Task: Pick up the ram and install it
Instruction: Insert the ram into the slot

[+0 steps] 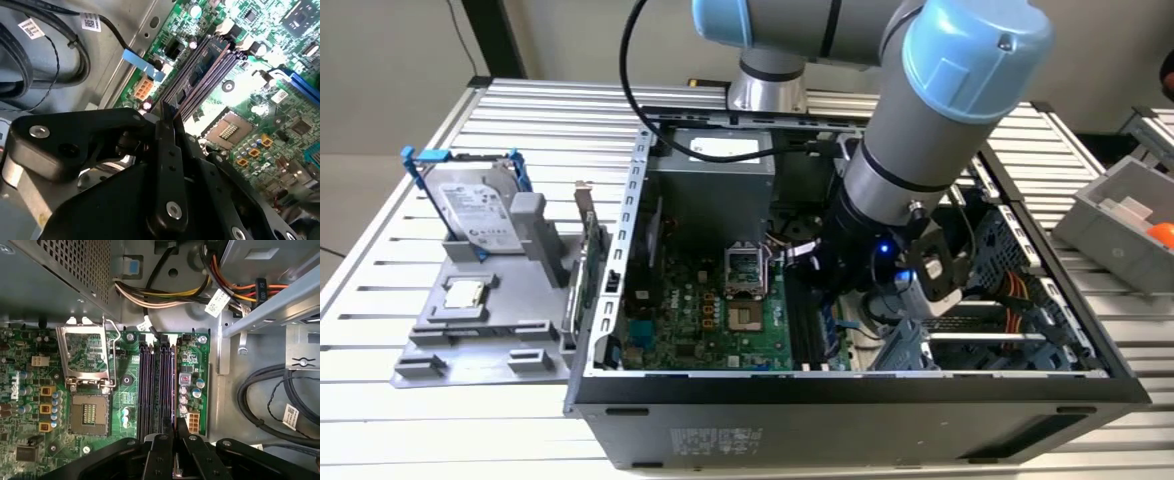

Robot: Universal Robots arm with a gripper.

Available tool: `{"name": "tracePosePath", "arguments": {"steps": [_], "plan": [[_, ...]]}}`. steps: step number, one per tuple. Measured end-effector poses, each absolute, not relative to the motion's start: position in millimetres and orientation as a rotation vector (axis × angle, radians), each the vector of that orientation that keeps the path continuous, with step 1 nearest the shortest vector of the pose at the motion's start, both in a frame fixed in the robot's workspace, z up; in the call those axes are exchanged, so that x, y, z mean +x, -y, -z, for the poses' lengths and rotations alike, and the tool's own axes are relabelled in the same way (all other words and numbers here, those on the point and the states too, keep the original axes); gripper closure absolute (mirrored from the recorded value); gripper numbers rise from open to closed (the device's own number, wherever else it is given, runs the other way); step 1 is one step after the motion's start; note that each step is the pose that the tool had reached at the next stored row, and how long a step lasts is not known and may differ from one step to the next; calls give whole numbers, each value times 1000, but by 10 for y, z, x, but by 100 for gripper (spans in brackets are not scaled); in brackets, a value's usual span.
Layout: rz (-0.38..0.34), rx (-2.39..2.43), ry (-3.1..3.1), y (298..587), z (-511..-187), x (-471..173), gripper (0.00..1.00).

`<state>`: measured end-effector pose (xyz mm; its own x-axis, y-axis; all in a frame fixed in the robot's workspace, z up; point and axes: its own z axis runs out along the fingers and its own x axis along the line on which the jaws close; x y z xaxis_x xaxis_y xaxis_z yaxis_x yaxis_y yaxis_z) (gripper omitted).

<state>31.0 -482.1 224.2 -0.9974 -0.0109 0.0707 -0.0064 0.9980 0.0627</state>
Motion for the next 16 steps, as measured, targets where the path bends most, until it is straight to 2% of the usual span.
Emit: {"name": "tracePosePath", "arguments": {"steps": [3,16], "plan": [[50,13,3070,4820,-2243,309,100],[48,-33,3072,4800,-2238,306,100]]}}
